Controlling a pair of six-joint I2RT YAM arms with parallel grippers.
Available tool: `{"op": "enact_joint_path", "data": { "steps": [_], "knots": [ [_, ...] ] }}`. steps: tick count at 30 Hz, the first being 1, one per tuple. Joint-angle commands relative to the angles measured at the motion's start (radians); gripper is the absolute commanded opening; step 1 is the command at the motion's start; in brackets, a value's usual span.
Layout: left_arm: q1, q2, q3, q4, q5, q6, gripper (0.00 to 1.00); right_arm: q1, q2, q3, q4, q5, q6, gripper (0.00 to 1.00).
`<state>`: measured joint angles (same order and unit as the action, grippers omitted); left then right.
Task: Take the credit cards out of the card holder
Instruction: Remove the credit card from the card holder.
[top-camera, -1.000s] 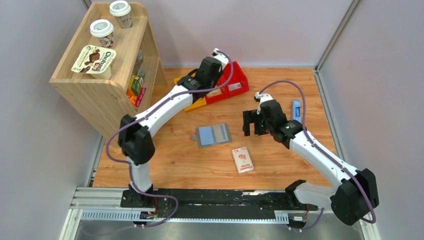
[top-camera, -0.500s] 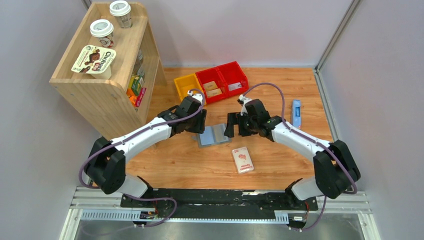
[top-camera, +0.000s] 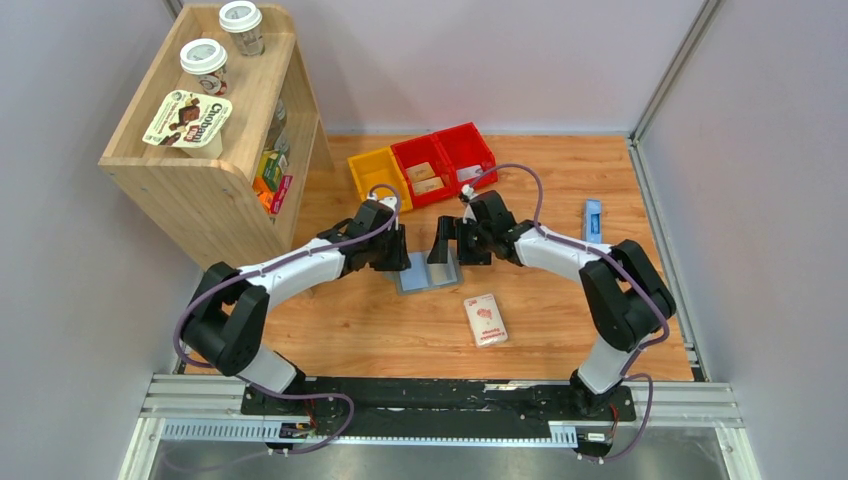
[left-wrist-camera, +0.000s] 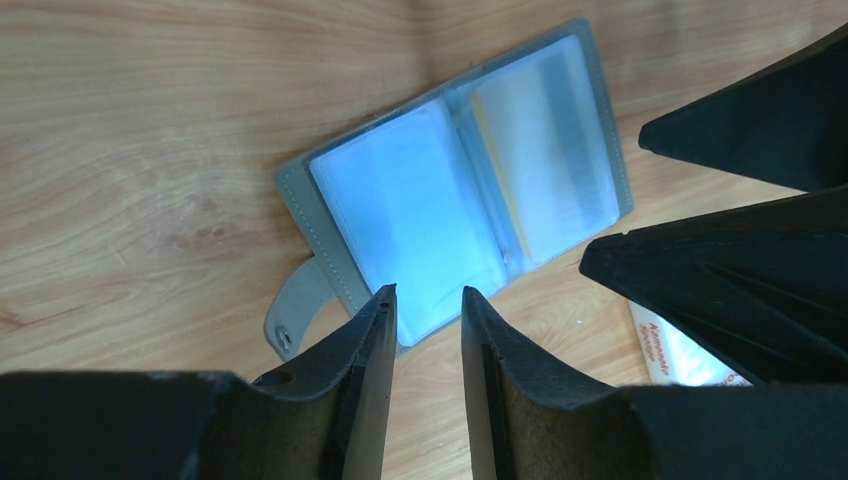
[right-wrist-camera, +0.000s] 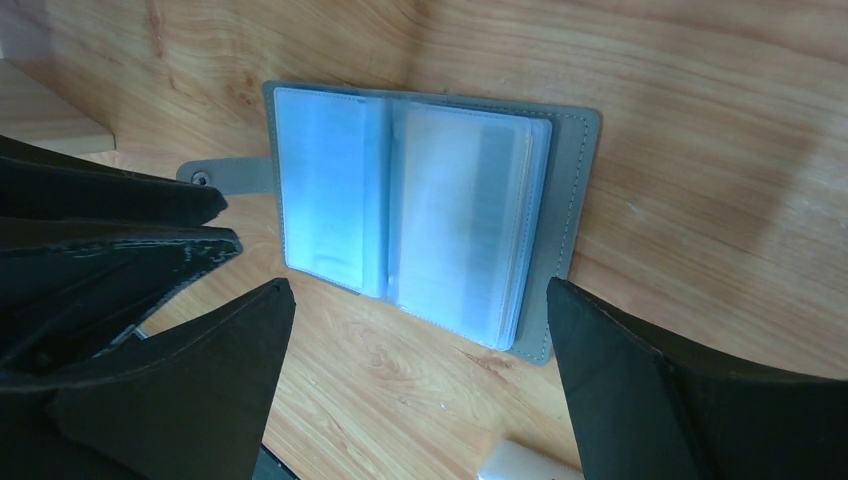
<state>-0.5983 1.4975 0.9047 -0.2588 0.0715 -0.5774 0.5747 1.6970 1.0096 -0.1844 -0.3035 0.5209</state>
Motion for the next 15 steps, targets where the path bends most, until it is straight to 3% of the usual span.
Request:
{"op": "enact_joint_path", "data": {
  "steps": [1,15],
  "knots": [
    [0.005,0.046,-0.021,0.053,0.031,-0.019,0.38,0.010,0.035,0.053,0.056,-0.039,0.027,1.00],
    [0.006,0.112,-0.041,-0.037,-0.001,-0.044,0.38,0.019,0.076,0.069,0.072,-0.085,0.028,1.00]
  ]
}}
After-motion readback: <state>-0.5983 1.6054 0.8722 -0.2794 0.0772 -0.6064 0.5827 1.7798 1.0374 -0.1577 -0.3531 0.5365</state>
